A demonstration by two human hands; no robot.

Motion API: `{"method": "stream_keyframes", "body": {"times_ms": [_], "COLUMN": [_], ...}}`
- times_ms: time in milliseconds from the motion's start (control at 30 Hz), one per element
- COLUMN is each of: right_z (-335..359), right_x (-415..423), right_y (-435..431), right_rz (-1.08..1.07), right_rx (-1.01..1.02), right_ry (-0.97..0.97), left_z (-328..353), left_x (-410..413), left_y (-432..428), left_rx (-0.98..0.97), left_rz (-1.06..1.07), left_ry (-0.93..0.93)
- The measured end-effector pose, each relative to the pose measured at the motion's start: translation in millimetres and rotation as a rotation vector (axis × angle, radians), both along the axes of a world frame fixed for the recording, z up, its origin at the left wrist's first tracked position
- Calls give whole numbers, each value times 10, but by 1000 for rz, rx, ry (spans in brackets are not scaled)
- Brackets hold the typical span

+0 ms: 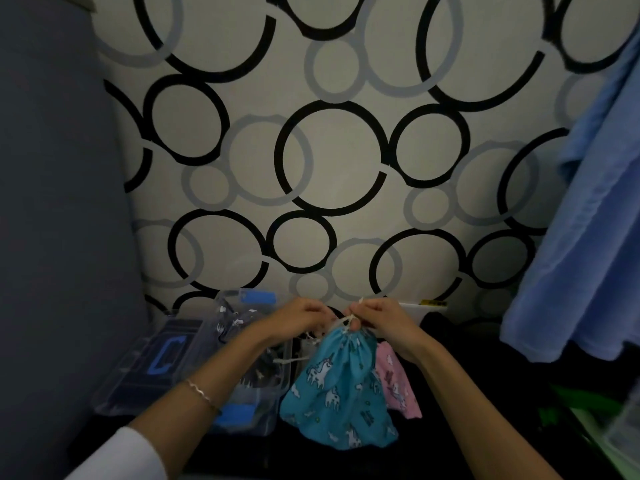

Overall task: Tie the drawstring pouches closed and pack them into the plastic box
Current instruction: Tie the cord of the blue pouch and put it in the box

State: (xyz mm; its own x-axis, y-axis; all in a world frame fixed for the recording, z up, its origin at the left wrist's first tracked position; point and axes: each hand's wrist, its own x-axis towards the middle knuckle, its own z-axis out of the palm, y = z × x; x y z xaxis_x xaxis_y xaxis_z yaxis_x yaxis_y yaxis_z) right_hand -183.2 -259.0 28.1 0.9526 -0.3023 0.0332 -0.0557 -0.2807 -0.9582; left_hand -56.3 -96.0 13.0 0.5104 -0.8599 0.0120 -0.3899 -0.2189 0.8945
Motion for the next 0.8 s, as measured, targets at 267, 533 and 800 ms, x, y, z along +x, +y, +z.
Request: {"method": "stream_keyframes", "body": {"times_ms": [267, 533, 800], "right_z": [-21, -23, -130], "right_x": [-7, -38, 14], "right_y": [-41, -45, -55], "right_rz": [-22, -40, -96], "right_rx": [-36, -48, -513], "right_ry": [-10, -16, -77], "left_z": [-106, -111, -70], "left_x": [-129, -179, -210], "left_y": [-243, -276, -316], "left_rx": [-91, -99, -63], "left_rz": [33, 99, 92], "left_ry": [5, 27, -6]}}
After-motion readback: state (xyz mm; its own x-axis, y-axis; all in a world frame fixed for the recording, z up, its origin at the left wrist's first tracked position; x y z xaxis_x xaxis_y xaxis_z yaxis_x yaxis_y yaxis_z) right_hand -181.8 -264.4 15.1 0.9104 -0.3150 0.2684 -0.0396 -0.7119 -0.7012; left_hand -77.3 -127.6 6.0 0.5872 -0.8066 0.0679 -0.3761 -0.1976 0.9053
